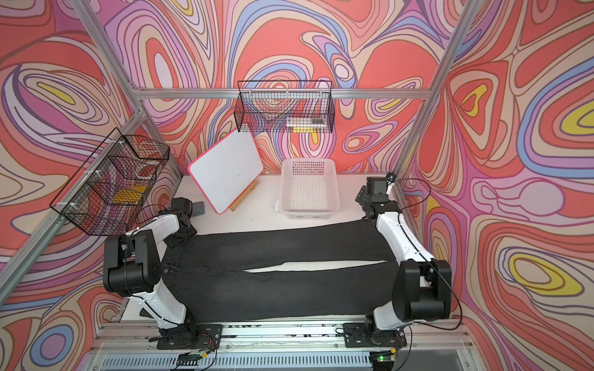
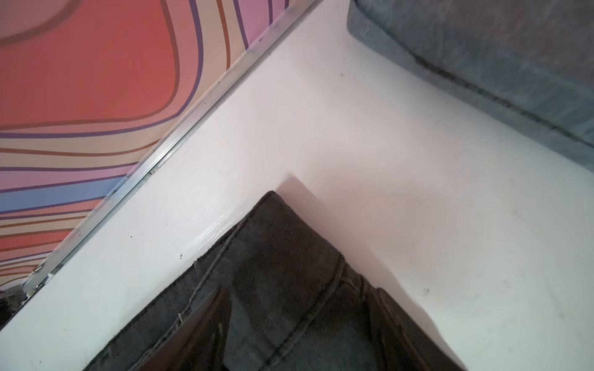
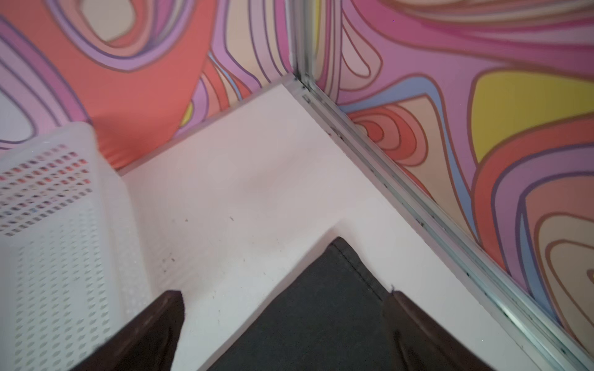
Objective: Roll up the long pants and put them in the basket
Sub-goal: Fold the long pant at the center of the board.
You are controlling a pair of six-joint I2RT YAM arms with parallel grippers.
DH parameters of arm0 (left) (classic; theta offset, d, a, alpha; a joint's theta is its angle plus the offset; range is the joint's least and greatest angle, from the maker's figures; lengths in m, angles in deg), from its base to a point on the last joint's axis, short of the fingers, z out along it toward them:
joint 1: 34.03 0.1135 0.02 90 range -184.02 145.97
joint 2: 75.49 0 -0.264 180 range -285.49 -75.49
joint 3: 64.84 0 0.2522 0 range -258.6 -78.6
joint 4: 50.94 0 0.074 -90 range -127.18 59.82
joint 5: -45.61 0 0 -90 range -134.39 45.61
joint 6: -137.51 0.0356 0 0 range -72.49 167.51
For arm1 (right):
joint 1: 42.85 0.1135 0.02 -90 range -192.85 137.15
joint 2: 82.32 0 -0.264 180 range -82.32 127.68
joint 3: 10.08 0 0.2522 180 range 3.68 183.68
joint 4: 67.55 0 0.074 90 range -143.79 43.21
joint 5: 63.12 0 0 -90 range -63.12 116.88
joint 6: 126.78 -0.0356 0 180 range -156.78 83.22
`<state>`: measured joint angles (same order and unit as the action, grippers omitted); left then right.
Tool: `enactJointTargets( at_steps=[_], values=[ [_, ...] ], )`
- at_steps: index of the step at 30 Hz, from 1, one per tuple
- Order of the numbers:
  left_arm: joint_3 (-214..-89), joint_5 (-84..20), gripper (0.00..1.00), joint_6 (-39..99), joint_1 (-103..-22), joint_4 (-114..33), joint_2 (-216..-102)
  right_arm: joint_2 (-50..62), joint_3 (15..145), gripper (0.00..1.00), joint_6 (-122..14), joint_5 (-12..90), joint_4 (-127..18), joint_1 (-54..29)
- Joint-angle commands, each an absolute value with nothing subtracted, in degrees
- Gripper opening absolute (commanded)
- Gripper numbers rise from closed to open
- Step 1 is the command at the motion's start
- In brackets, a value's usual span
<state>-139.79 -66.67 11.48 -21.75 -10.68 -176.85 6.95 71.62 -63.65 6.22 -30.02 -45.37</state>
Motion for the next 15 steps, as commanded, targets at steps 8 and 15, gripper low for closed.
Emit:
enactJointTargets(
  at_steps=[8,15],
  values=[
    [-137.55,-61.66,0.34,12.00,-19.75,-10.73,-179.24,28.35,88.17,0.98,-74.14,10.51,-12.51,-48.92],
    [-137.66,-61.36,0.23,11.48,-19.68,-11.88,-179.90,38.78,94.81,0.85,-76.85,13.28,-9.99,-52.11]
  ],
)
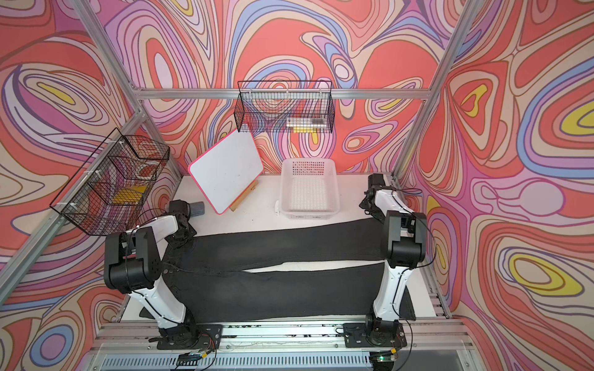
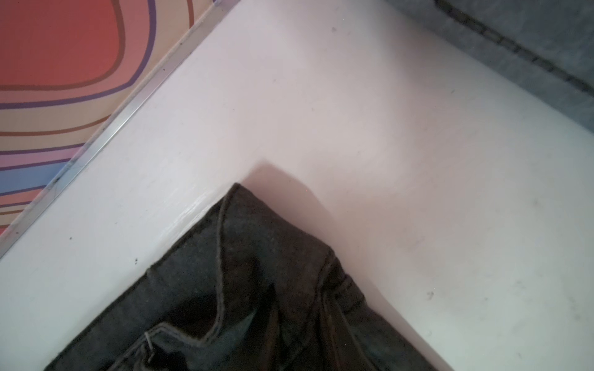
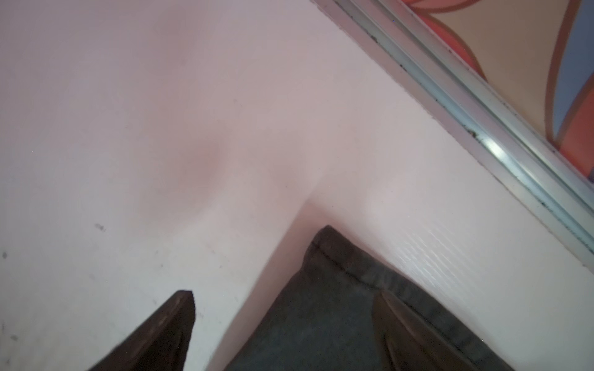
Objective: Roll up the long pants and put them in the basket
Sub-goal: Fold the long pant at the center of the board.
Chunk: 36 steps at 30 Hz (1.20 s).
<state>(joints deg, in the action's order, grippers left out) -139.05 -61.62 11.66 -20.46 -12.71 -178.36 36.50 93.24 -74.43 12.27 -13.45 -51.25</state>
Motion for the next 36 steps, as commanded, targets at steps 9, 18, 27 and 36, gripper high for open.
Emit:
enactJointTargets(
  at_steps=[9,18,27,36],
  values=[
    [-138.22,-61.09,0.00,11.28,-19.63,-11.36,-178.88,42.33,91.26,0.32,-79.69,14.37,-13.19,-53.22],
    [-140.97,-59.64,0.00,12.46,-21.18,-9.52,-169.53,31.17,98.37,0.00,-73.75,10.48,-11.66,-54.70],
    [-147.68,-62.66,0.00,11.37,-22.25,-2.94,-160.48,29.52,113.37,0.00,-72.08,10.89,-5.25,-58.18],
    [-143.61,-65.99,0.00,11.29,-22.16,2.11,-152.75,14.98,98.84,0.00,-78.06,14.71,1.61,-58.23]
  ],
)
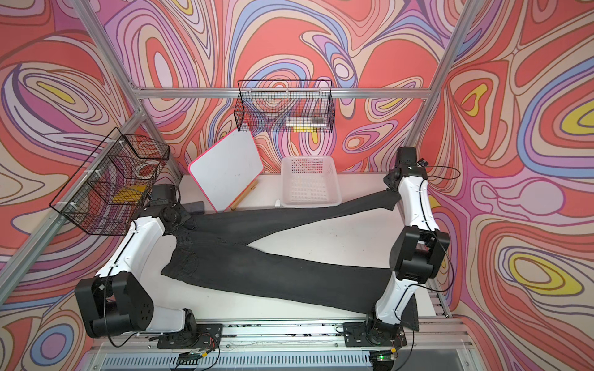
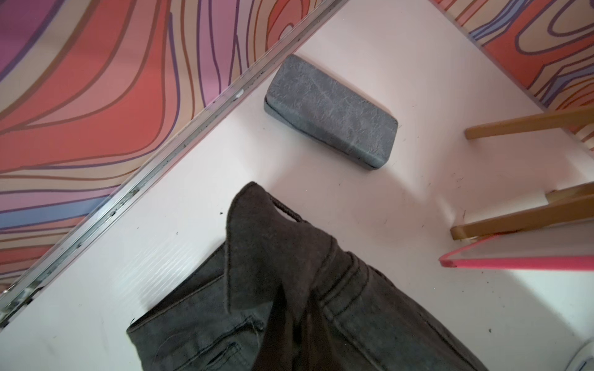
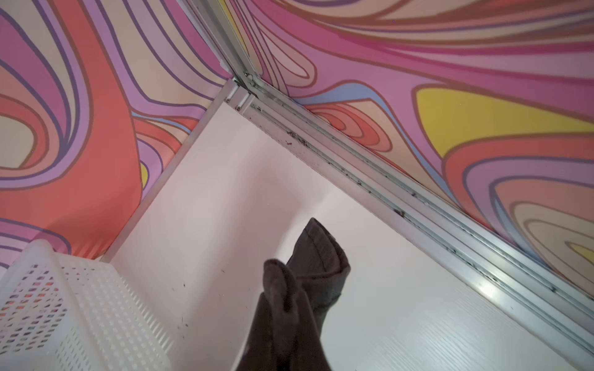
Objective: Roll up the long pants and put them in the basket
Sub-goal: Fold the long pant at the center of the board.
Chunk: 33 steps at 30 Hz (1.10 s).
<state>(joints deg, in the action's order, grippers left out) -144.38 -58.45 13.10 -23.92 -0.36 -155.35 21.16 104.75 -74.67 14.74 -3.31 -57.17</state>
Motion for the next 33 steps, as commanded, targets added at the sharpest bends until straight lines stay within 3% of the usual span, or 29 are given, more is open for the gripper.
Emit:
enactJointTargets(
  at_steps=[1,6,17,24,33],
  values=[
    [-142.70,-65.48,0.00,10.75,-22.16,2.37,-152.60,12.72,94.97,0.00,-79.12,14.60,2.04,-58.23],
    [-136.90,-65.27,0.00,8.58,-22.07,0.96,-149.13,0.41,79.06,0.00,-83.39,11.57,5.51,-58.23],
    [-133.71,-66.74,0.00,6.23,-21.62,5.25,-140.67,-15.25,65.88,0.00,-93.58,-2.28,12.55,-65.87],
    [-131.46,-66.78,0.00,6.54,-21.07,10.45,-134.22,-19.29,62.65,0.00,-99.21,-7.87,20.15,-68.63],
    [-125.97,-60.52,0.00,4.11,-21.10,15.02,-128.52,-20.93,61.39,0.04,-99.47,-4.79,25.98,-68.77]
  ],
)
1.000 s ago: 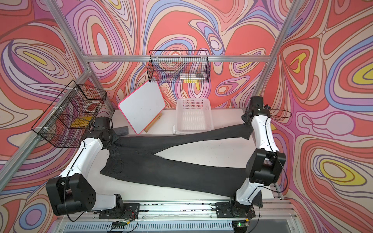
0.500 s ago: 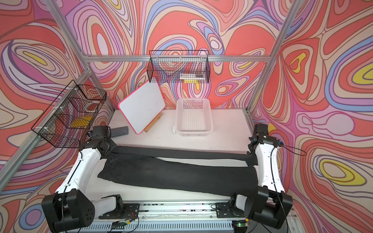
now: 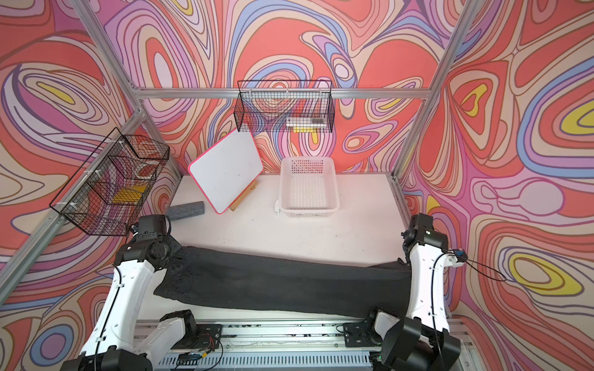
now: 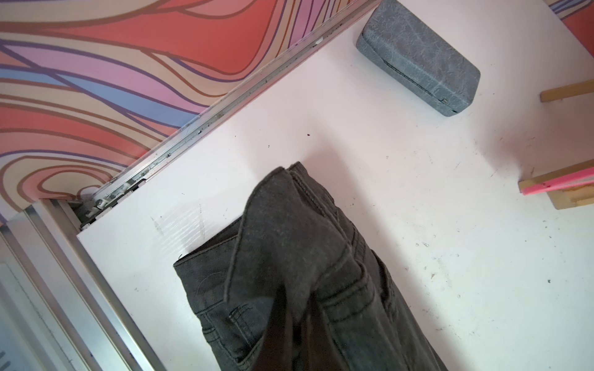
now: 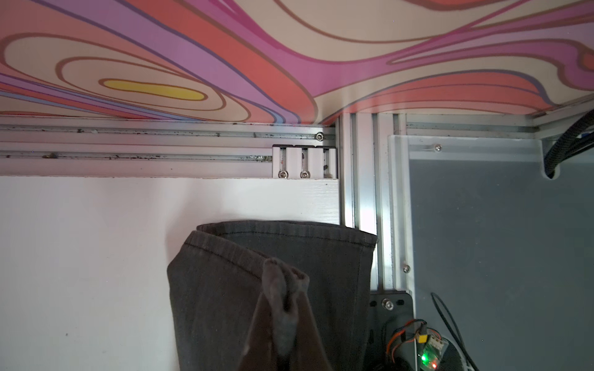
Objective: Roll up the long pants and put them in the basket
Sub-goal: Fold the long pant at the center of the board.
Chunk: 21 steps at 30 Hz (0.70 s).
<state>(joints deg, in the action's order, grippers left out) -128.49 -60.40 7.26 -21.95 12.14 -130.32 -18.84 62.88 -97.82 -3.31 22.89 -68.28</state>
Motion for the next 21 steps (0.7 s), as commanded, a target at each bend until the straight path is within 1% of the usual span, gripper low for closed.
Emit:
enactJointTargets(
  at_steps=[1,3,4,6,7,8,11,12,14,16,18,21],
  values=[
    [-124.98,-60.52,0.00,3.55,-21.10,15.52,-128.08,-22.03,59.57,0.09,-100.14,-4.55,25.86,-68.77],
    [-123.43,-61.34,0.00,2.03,-20.83,16.85,-127.42,-23.21,56.83,0.12,-100.86,-4.06,25.73,-68.77],
    [-122.80,-61.88,0.00,1.02,-20.45,17.68,-127.09,-22.93,56.13,0.17,-101.11,-4.30,26.10,-68.77],
    [-122.44,-63.05,0.00,-1.18,-20.06,19.57,-126.83,-21.96,56.09,0.35,-100.86,-5.76,27.17,-68.77],
    [-122.46,-63.64,0.09,-2.13,-19.95,20.59,-126.57,-21.17,56.60,0.39,-100.67,-6.77,27.90,-68.77],
    [-122.43,-64.12,0.21,-2.64,-19.89,21.35,-126.34,-20.56,57.20,0.43,-100.12,-7.65,28.21,-68.77],
    [-123.38,-64.49,0.22,-2.33,-19.31,21.83,-125.57,-19.12,60.10,0.54,-100.18,-7.05,28.12,-68.77],
    [-124.23,-64.69,0.25,-2.17,-19.05,21.92,-125.66,-18.60,61.10,0.54,-99.99,-6.32,27.48,-68.77],
    [-126.64,-64.28,0.21,-1.49,-18.71,21.19,-126.26,-16.37,63.03,0.56,-98.07,-4.18,24.23,-68.73],
    [-128.63,-61.97,0.19,-1.67,-18.73,20.29,-126.91,-13.23,64.58,0.56,-95.43,-1.30,21.49,-68.66],
    [-129.31,-57.58,0.15,-2.43,-18.72,18.82,-127.23,-11.50,64.92,0.54,-94.82,0.63,20.20,-67.99],
    [-128.28,-50.28,0.14,-2.41,-18.82,14.60,-127.34,-12.55,62.63,0.48,-93.63,2.14,17.13,-65.31]
  ],
)
